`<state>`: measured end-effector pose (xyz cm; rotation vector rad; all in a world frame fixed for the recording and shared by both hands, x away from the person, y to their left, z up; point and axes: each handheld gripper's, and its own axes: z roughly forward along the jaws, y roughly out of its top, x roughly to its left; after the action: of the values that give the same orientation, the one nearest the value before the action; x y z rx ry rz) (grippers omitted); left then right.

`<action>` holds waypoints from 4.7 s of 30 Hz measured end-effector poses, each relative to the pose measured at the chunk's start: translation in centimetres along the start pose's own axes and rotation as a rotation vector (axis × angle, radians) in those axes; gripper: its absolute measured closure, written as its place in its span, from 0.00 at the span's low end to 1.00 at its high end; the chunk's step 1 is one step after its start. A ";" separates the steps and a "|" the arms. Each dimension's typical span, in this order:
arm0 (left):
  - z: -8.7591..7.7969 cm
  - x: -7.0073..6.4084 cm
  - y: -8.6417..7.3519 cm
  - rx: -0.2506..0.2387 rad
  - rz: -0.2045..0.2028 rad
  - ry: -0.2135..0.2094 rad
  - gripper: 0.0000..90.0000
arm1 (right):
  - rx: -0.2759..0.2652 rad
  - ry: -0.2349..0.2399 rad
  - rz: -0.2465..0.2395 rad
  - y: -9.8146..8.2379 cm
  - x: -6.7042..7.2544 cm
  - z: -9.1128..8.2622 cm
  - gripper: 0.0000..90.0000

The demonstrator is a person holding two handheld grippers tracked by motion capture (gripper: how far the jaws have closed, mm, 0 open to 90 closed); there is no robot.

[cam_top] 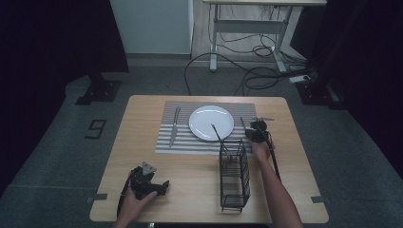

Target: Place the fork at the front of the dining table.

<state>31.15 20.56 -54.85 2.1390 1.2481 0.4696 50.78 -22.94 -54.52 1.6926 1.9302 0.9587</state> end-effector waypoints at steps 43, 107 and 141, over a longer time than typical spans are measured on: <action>0.0 0.0 0.0 -0.001 0.000 0.000 0.00 | -0.018 0.115 -0.015 -3.5 -2.4 -8.0 0.85; 0.0 0.0 0.0 -0.002 0.000 0.000 0.00 | -0.049 0.196 -0.013 -3.8 -0.1 -5.2 0.83; 0.0 0.0 0.0 -0.001 0.000 0.001 0.00 | -0.063 0.251 -0.172 -6.2 -0.2 -9.5 0.67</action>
<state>31.16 20.55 -54.86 2.1378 1.2480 0.4715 39.98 -25.51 -52.46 1.3995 2.1382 1.1973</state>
